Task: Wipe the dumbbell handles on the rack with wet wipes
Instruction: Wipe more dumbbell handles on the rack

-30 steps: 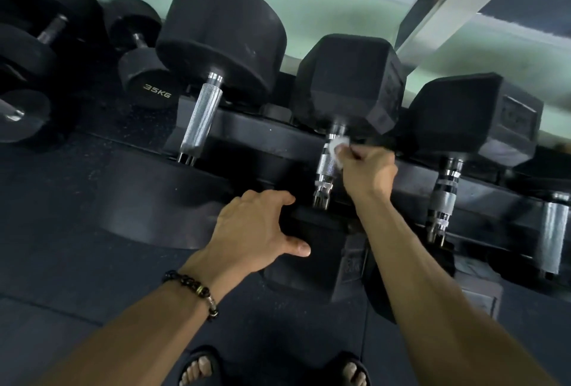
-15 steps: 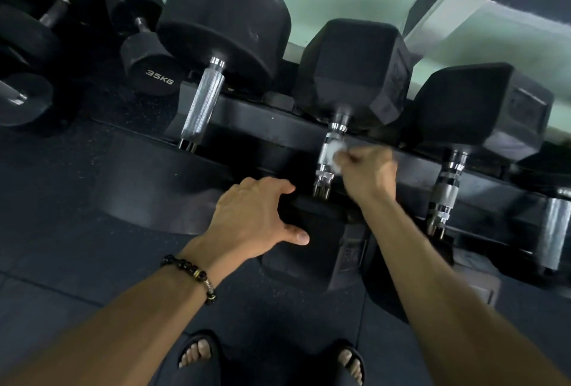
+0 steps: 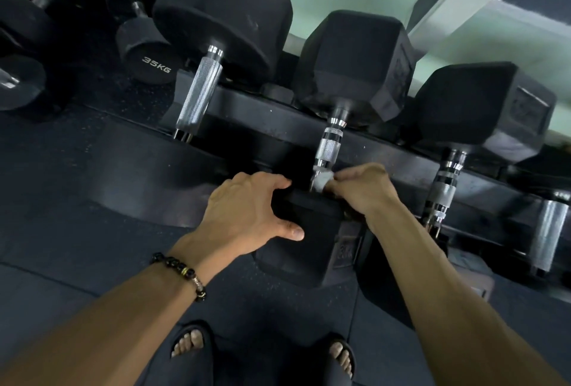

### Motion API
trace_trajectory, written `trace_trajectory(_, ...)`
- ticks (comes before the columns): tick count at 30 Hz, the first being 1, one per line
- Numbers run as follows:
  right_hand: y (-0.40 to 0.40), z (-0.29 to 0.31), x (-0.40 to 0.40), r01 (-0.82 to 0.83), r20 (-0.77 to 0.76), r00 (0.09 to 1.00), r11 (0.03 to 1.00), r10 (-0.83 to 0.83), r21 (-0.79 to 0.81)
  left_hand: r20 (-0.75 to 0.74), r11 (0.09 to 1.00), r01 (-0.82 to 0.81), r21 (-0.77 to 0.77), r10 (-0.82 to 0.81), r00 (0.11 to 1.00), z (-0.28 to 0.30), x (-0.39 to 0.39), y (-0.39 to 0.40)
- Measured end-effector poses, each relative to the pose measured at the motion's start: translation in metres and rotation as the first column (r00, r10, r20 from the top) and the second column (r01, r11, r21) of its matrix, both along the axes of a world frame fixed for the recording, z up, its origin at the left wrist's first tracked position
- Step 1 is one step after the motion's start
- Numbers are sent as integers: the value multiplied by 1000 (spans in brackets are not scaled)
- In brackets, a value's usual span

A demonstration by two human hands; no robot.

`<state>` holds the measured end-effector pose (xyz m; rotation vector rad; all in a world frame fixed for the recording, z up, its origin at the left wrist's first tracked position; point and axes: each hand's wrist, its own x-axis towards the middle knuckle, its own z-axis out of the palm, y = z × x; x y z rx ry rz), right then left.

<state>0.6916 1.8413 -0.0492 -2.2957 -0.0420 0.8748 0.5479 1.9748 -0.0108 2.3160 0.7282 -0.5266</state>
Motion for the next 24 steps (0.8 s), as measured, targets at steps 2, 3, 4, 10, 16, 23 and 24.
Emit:
trace_trajectory(2, 7, -7, 4, 131, 107, 984, 984, -144, 119, 1, 1000, -3, 4, 3, 1000, -2, 0, 1)
trace_trajectory(3, 11, -12, 4, 176, 144, 968, 964, -206, 197, 3, 1000, -6, 8, 6, 1000, -3, -1, 1)
trace_trajectory(4, 13, -15, 5, 214, 170, 950, 943, -262, 254, 6, 1000, -8, 10, 8, 1000, -3, -2, 1)
trace_trajectory(10, -2, -23, -7, 24, 165, 986, 997, -36, 71, 20, 1000, -11, 3, 11, 1000, -3, -1, 0)
trace_trajectory(16, 50, -19, 40, 475, 86, 835, 791, -543, 387, 1, 1000, -11, -1, 11, 1000, -9, -1, 2)
trace_trajectory(23, 4, -18, 12, 107, -69, 993, 982, -97, 153, -8, 1000, -10, 0, 10, 1000, -4, -1, 0)
trace_trajectory(24, 15, -22, 24, 180, -60, 983, 962, -171, 208, -4, 1000, -14, -4, 14, 1000, -4, -1, 0)
